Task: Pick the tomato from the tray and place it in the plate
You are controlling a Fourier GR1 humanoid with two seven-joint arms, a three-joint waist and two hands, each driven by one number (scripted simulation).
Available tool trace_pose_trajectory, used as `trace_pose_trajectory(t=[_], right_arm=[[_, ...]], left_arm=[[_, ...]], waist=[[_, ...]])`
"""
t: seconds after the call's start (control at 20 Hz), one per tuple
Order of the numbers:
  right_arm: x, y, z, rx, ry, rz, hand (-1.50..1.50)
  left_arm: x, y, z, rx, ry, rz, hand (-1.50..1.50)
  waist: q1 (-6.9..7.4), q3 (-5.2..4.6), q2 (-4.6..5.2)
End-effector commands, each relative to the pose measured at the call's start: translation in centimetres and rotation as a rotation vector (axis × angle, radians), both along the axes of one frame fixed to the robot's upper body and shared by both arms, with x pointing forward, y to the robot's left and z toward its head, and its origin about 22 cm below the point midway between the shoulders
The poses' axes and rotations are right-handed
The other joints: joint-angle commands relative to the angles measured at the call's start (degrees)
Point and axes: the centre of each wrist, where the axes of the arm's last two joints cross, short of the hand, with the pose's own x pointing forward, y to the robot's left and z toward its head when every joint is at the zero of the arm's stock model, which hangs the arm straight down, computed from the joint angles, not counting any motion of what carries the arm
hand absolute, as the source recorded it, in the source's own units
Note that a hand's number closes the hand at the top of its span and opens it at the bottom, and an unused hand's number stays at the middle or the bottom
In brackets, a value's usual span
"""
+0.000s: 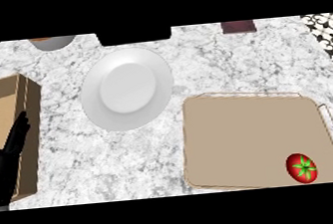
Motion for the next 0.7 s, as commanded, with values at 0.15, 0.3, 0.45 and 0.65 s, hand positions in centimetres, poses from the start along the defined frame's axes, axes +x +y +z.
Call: trace_pose_trajectory(t=[0.15,0.3,0.45,0.65], right_arm=[[-6.7,0.2,1.2,-0.095,0.384,0.123,-1.50],[-7.2,-1.6,3.1,-0.149,0.529,0.131,-1.50],[-7.3,-2.0,3.9,-0.130,0.632,0.157,-1.50],[-6.3,-3.2,4.9,-0.104,0.765,0.169,-1.50]], left_arm=[[-0.3,0.4,-0.3,0.025,0.002,-0.016,0.00],[-0.1,0.3,-0.4,-0.001,-0.001,-0.028,0.00],[-0.7,-1.4,-0.7,0.015,0.006,-0.045,0.00],[-1.0,-1.0,-1.3,-0.004,0.001,-0.056,0.00]], waist=[[1.31,-0.21,0.59],[2.46,-0.22,0.94],[2.74,-0.11,0.81],[3.52,-0.13,0.96]])
